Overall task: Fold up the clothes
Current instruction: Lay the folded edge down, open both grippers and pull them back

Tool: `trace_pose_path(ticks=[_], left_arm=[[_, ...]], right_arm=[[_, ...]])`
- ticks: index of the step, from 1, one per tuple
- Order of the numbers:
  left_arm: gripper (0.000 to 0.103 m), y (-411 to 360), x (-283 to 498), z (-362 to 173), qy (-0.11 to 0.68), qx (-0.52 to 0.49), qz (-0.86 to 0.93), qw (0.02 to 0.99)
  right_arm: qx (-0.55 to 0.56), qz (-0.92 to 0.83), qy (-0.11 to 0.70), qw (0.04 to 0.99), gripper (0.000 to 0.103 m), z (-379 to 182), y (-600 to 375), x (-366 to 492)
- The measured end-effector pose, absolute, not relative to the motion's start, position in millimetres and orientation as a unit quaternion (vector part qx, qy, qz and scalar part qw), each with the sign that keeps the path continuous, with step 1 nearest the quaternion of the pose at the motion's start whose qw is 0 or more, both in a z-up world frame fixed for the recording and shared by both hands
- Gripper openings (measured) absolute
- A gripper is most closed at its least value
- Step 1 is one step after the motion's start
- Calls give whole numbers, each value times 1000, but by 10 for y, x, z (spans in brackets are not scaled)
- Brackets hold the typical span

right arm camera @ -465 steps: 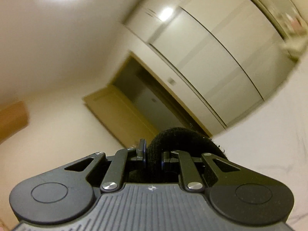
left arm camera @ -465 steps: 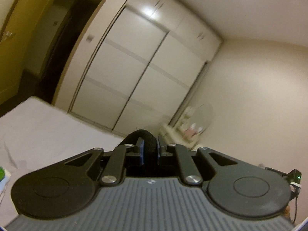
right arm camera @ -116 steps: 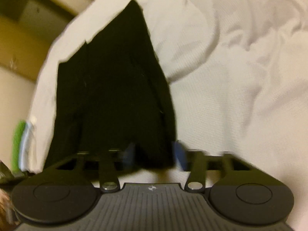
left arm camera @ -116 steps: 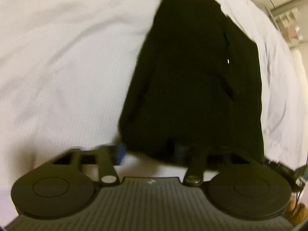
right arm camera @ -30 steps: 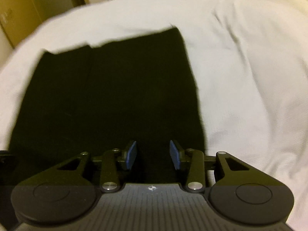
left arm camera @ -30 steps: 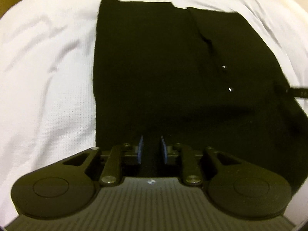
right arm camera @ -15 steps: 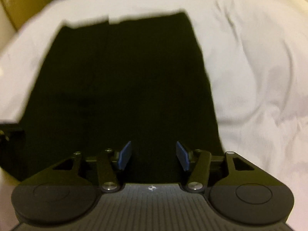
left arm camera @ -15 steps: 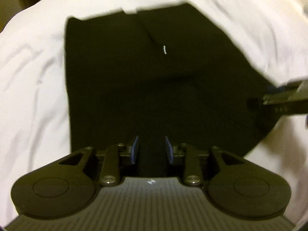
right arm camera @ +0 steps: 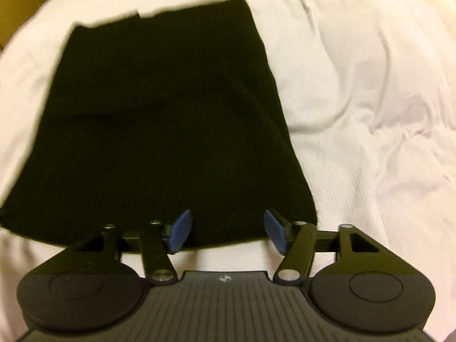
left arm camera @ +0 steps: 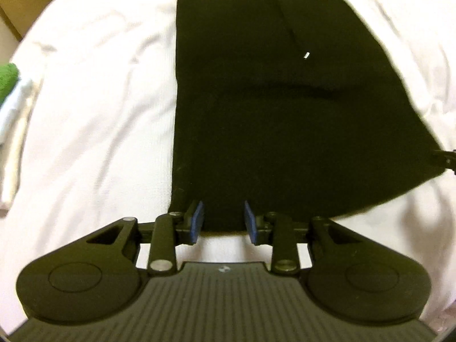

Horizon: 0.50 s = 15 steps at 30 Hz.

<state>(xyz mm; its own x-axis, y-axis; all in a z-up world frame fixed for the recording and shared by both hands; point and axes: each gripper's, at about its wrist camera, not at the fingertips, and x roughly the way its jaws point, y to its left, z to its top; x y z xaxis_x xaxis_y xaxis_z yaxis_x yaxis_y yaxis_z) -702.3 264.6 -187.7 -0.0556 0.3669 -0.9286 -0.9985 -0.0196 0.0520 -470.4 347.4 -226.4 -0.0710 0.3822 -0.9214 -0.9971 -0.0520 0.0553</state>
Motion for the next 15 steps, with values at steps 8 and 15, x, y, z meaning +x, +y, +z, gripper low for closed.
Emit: trace_pose_path(ticks=[8, 15], left_arm=[[42, 1961, -6617, -1195, 407, -354, 643, 544], [49, 1449, -5975, -834, 401, -333, 662, 539]], right_arm=[[-368, 641, 384, 553, 88, -1586, 3011, -4724], [-352, 650, 389, 550, 89, -1206, 2086, -4223]])
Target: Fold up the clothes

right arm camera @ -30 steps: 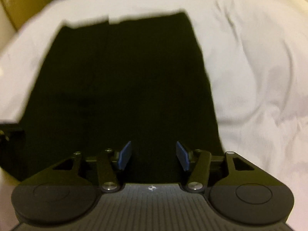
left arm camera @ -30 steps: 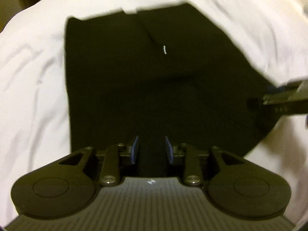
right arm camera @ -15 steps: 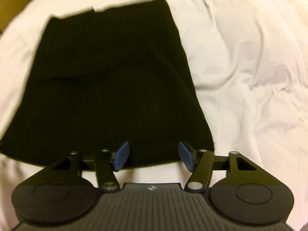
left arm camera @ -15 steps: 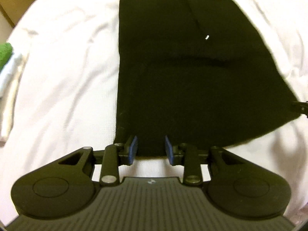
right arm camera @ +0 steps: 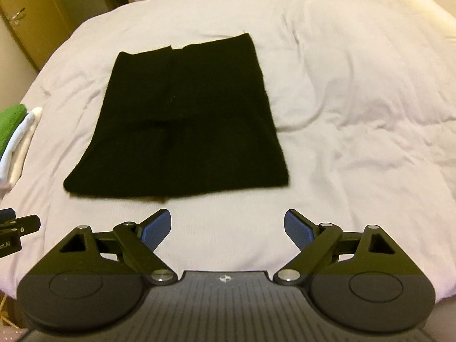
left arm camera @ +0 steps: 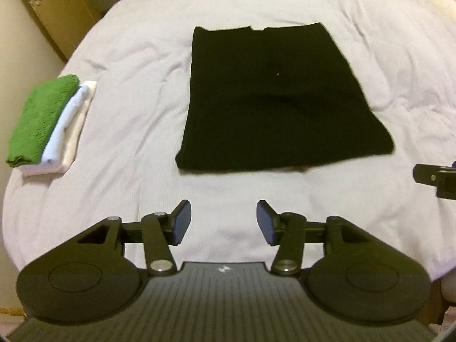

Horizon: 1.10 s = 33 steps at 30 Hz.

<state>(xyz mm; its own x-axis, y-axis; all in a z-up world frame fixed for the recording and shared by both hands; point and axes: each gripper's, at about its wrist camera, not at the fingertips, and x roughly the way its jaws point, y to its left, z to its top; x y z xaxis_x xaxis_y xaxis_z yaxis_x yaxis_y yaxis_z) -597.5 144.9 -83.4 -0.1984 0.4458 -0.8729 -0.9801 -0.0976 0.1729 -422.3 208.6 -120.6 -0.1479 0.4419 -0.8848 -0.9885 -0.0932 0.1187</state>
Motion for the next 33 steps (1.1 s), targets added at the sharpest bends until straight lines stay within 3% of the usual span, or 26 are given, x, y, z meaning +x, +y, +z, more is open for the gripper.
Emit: trace_pose_path(ticks=[2, 13, 33], left_arm=[[54, 1294, -5836, -709, 394, -322, 668, 543], [56, 539, -5443, -204, 357, -288, 692, 558], [60, 747, -5513, -271, 349, -295, 687, 565]], right_arm=[[-348, 656, 388, 546, 89, -1106, 1836, -4108], [-330, 684, 355, 545, 89, -723, 1201, -3852], [-334, 687, 341, 549, 89, -653, 1218, -3997]])
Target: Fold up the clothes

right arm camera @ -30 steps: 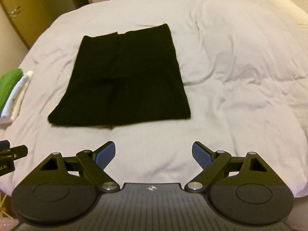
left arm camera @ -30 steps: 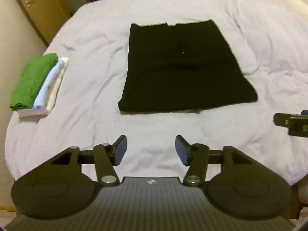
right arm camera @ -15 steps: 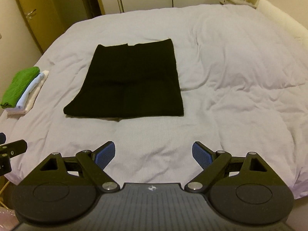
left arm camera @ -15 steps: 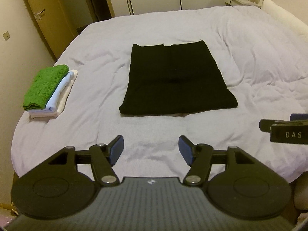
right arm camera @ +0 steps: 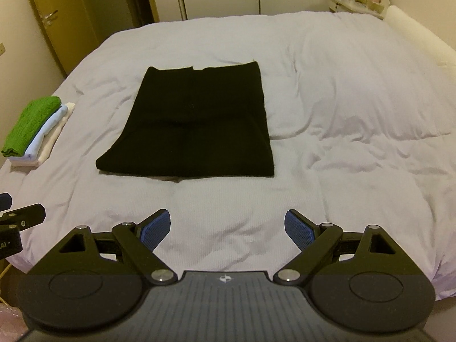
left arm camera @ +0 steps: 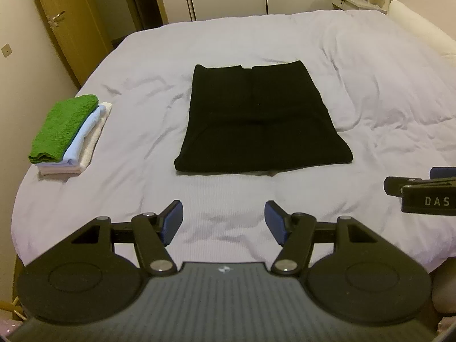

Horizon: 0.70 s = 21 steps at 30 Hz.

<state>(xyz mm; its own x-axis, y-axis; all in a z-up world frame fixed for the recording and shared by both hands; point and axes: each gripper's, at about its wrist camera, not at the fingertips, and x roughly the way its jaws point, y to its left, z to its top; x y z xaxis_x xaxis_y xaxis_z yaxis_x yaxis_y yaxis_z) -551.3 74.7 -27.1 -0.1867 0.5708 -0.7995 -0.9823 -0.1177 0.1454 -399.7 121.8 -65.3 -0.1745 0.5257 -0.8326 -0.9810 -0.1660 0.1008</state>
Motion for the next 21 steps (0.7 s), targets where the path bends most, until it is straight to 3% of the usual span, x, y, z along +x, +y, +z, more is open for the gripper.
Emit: trace_pose_path(ticks=[7, 14, 17, 21], left_arm=[[60, 1145, -5843, -693, 377, -308, 667, 564], [60, 1711, -6206, -1458, 439, -312, 620, 570], [60, 1884, -6250, -1734, 479, -258, 595, 592], [60, 1979, -6244, -2065, 536, -125, 550, 628]], right_arm=[[-347, 667, 355, 555, 89, -835, 1478, -4030], [-390, 622, 394, 553, 89, -1466, 1827, -4116], [-422, 611, 387, 547, 89, -1781, 1970, -4264], [-475, 620, 311, 541, 89, -2124, 2066, -4494]])
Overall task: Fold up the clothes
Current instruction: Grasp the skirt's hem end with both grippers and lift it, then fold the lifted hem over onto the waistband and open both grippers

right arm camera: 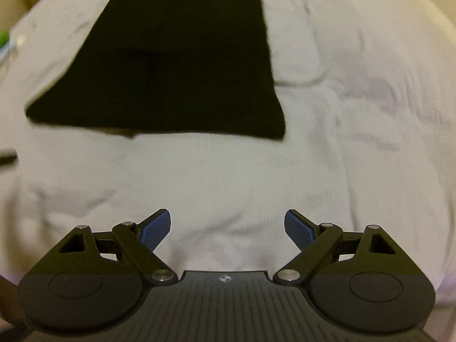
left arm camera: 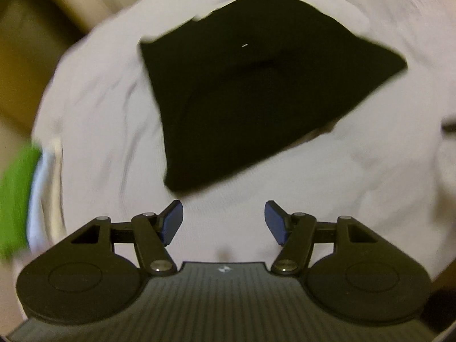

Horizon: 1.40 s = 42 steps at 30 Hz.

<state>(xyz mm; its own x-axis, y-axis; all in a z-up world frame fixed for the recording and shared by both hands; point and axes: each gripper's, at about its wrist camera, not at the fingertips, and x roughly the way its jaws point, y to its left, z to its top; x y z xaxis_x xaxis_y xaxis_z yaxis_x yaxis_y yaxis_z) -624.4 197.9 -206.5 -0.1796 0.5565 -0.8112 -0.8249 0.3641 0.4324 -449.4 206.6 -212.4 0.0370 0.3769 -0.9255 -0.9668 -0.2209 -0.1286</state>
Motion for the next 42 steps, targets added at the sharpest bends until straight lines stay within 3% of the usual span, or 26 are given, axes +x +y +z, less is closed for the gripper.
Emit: trace_pose_path(ticks=[9, 14, 19, 21, 23, 24, 26, 29, 36, 42], left_arm=[[65, 1861, -6385, -2948, 640, 181, 422, 617], [65, 1861, -6540, -3240, 651, 247, 378, 610], [65, 2003, -6592, -3349, 642, 273, 372, 613], [49, 2087, -6599, -3359, 642, 272, 374, 611], [23, 2190, -6616, -3351, 648, 257, 374, 611], [19, 2213, -6624, -3339, 649, 251, 373, 614], [14, 2230, -6635, -3296, 649, 239, 370, 621], [10, 2227, -6649, -3182, 643, 225, 365, 634], [9, 1971, -6744, -2742, 629, 195, 350, 666], [9, 1302, -6778, -2527, 639, 148, 321, 683]], right_arm=[[-574, 664, 33, 477, 89, -2704, 2139, -4792], [-606, 667, -98, 422, 89, -3075, 2182, -4775], [-605, 665, -165, 406, 85, -3301, 2394, -4686], [-603, 662, -191, 402, 82, -3373, 2491, -4650], [-610, 653, -223, 390, 57, -3458, 2575, -4616], [-618, 646, -237, 381, 51, -3508, 2613, -4605], [-627, 645, -248, 359, 28, -3555, 2660, -4578], [-633, 659, -234, 332, 17, -3535, 2709, -4538], [-625, 703, -175, 290, 14, -3053, 2581, -4500], [-627, 731, -119, 243, 14, -2687, 1987, -4426]])
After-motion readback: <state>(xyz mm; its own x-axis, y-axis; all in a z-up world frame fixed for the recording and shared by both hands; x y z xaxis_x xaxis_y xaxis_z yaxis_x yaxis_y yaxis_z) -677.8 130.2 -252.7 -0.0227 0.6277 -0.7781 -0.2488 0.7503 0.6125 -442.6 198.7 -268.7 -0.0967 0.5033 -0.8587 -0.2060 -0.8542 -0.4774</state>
